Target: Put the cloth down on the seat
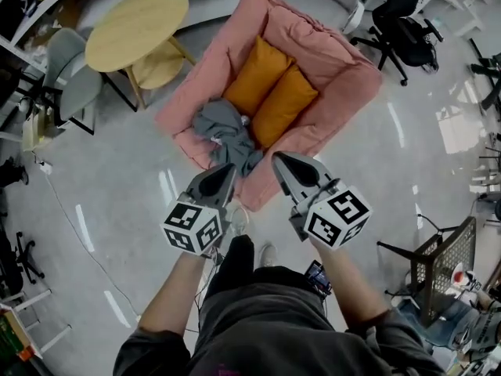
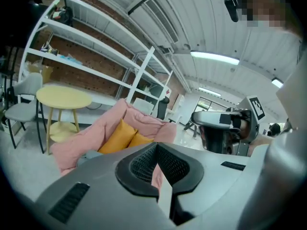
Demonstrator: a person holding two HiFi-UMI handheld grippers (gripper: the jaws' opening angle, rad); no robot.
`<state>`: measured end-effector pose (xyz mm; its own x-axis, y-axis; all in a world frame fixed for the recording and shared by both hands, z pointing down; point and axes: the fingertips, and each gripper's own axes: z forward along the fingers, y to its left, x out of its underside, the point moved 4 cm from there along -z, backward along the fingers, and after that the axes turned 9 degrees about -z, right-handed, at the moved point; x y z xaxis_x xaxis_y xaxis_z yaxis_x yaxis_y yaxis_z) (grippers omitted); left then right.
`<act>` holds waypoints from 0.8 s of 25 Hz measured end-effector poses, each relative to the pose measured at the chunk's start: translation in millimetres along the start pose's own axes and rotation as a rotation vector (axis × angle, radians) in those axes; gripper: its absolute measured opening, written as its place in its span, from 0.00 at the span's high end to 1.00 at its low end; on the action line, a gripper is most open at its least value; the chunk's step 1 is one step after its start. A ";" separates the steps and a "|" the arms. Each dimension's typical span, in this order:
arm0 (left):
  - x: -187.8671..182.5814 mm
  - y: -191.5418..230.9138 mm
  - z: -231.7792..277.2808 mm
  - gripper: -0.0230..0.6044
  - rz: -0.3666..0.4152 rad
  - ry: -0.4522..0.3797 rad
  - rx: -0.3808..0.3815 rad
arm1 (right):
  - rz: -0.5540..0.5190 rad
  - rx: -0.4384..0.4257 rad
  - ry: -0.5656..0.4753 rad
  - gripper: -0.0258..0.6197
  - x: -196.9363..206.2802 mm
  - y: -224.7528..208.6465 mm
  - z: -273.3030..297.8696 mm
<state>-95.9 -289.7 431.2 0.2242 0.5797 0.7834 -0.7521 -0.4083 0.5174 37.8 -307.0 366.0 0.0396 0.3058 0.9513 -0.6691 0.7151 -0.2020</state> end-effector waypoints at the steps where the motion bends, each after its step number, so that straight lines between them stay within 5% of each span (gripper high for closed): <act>1: -3.2 -7.9 -5.7 0.95 0.012 -0.007 0.002 | -0.006 -0.003 -0.007 0.94 -3.9 4.1 -5.4; 20: -12.2 -54.9 -30.6 0.95 0.062 -0.048 0.033 | -0.060 0.004 -0.033 0.94 -20.8 33.1 -42.2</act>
<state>-76.2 -252.7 382.7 0.2082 0.5183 0.8295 -0.7445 -0.4660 0.4781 46.1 -263.2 329.7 0.0549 0.2417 0.9688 -0.6694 0.7288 -0.1439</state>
